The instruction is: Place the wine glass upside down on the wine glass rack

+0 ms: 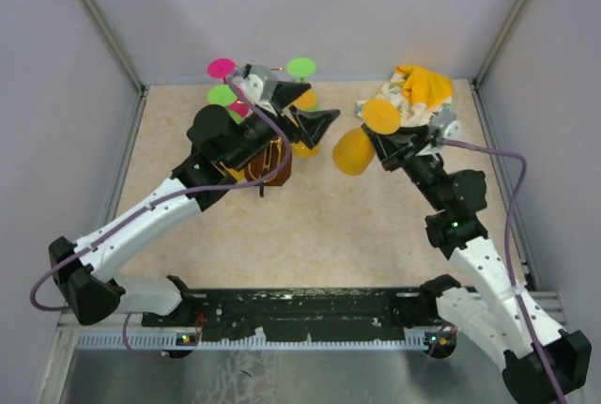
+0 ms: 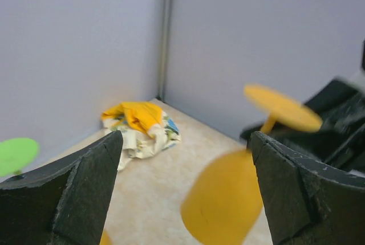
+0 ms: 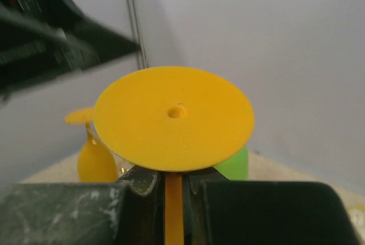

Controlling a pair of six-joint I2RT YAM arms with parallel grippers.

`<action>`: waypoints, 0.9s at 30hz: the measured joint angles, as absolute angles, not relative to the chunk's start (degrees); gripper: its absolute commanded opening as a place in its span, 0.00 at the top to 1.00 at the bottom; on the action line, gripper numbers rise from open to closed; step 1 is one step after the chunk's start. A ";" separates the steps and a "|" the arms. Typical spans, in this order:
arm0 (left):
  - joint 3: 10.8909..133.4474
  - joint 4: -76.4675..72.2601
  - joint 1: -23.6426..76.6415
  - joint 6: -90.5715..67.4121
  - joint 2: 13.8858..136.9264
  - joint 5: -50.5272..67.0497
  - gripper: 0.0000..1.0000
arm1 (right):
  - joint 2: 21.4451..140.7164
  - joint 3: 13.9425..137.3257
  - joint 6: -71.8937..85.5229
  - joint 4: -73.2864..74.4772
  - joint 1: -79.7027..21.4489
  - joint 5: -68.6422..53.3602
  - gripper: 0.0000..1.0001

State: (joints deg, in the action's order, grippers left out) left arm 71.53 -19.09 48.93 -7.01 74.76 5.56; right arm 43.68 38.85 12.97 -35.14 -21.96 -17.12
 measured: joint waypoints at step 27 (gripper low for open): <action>65.04 -12.84 34.59 -4.78 62.33 5.58 0.01 | 63.40 28.86 5.28 -43.35 -39.42 -15.73 1.00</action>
